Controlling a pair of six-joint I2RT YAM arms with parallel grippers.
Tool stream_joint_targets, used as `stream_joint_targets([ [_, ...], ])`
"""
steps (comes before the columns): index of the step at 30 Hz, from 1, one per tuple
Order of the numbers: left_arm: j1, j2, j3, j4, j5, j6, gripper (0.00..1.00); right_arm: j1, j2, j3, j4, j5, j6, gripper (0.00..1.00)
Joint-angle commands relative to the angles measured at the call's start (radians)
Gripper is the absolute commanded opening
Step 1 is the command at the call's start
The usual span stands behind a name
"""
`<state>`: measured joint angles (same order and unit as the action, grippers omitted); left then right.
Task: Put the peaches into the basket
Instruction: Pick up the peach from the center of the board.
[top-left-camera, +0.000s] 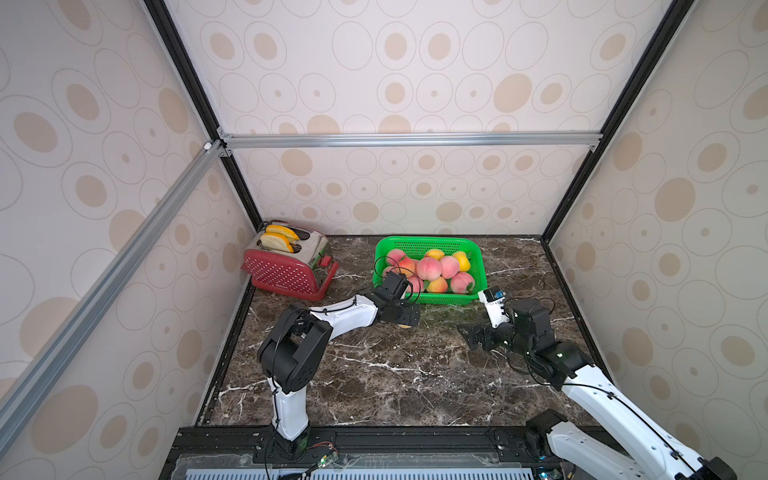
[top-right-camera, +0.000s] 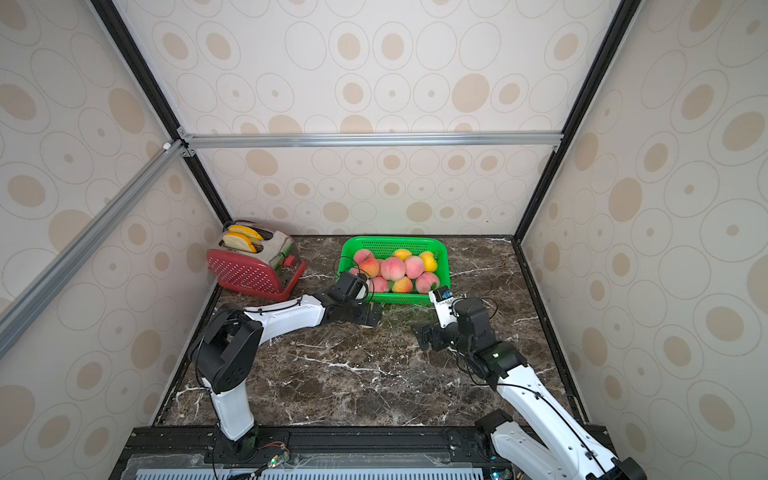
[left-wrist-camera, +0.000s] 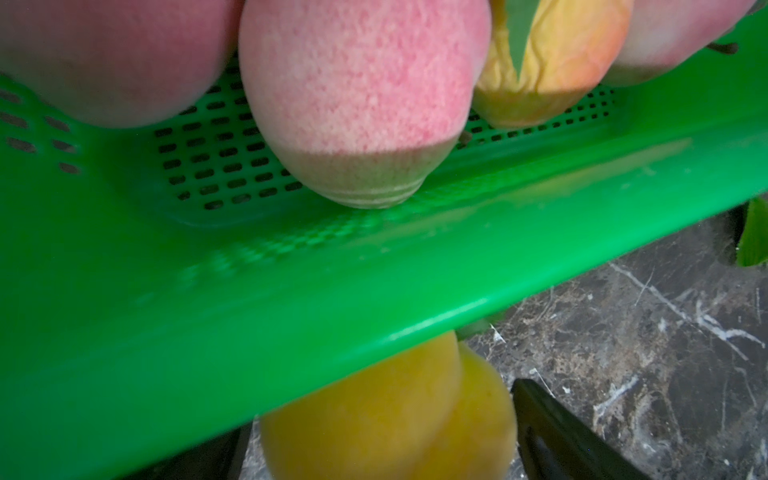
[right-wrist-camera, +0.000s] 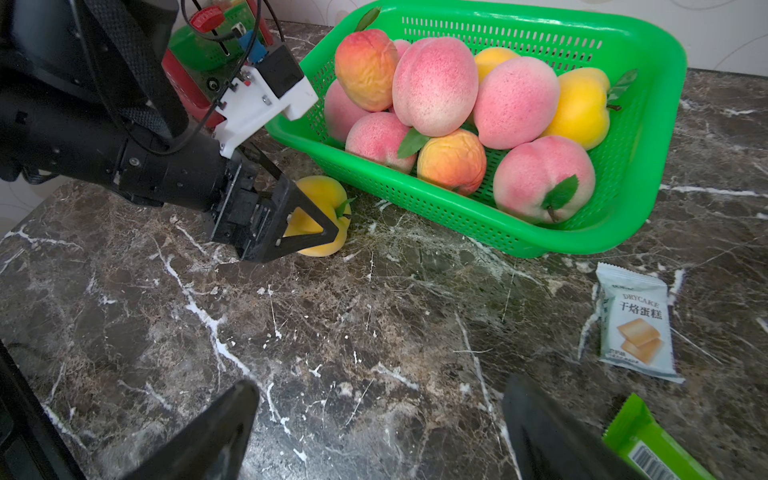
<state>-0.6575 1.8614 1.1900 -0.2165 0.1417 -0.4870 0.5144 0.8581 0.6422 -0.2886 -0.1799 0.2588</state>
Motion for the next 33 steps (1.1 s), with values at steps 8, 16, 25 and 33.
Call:
stream_joint_targets([
  [8,-0.007,0.003,0.030,0.017,0.016,-0.011,0.83,0.005,-0.024,-0.033,0.000,0.020,0.017,0.97],
  [16,-0.007,-0.015,0.014,0.017,0.019,-0.013,0.74,0.005,-0.038,-0.036,-0.003,0.036,0.018,0.97],
  [25,-0.025,-0.103,-0.022,-0.011,0.025,-0.016,0.75,0.005,-0.070,-0.041,-0.015,0.060,0.017,0.97],
  [33,-0.056,-0.230,-0.049,-0.069,0.007,-0.015,0.76,0.005,-0.095,-0.041,-0.029,0.074,0.018,0.97],
])
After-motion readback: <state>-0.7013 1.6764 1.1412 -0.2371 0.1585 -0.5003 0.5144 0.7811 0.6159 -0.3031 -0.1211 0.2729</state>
